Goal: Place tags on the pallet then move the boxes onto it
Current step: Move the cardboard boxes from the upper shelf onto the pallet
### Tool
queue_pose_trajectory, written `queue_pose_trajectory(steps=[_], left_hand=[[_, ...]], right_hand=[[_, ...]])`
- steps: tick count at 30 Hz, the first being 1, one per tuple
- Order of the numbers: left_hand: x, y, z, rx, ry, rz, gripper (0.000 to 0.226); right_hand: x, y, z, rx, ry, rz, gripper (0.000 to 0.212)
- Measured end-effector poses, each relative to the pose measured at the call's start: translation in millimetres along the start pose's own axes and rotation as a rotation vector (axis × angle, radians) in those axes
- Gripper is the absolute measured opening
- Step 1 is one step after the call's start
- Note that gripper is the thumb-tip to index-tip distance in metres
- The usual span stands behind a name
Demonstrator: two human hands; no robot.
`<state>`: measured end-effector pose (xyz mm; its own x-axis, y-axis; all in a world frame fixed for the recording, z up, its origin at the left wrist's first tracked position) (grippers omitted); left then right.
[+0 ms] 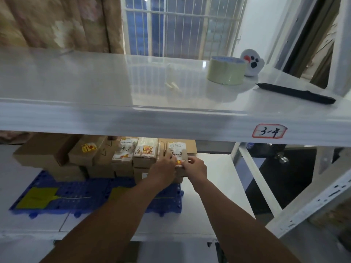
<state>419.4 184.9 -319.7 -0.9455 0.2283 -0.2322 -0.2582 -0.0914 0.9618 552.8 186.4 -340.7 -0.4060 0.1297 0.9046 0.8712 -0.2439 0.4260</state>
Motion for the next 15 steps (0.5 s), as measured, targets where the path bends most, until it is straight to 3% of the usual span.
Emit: queue_pose_trajectory(steps=[7,15], left_hand=[[2.2,0.8,-5.9,-0.052,-0.150,0.323,0.045],[1.2,-0.9,-5.8,-0.104,-0.141,0.393,0.038]], right_hand=[[-7.3,-11.4,1.7,0.024,-0.013,0.008,0.031],[-7.1,-16.6,6.3,0.013,0.009,-0.055,0.032]])
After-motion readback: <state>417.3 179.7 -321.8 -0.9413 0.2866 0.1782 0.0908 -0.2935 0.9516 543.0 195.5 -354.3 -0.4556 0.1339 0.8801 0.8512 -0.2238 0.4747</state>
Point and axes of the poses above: each hand's wrist, its own z-axis towards the middle knuckle, its own y-axis out of the back of the hand, x = y × z, the point moved 4 cm from there along z, towards the middle knuckle, and after that the axes turned 7 degrees about y, right-handed, at the moved point
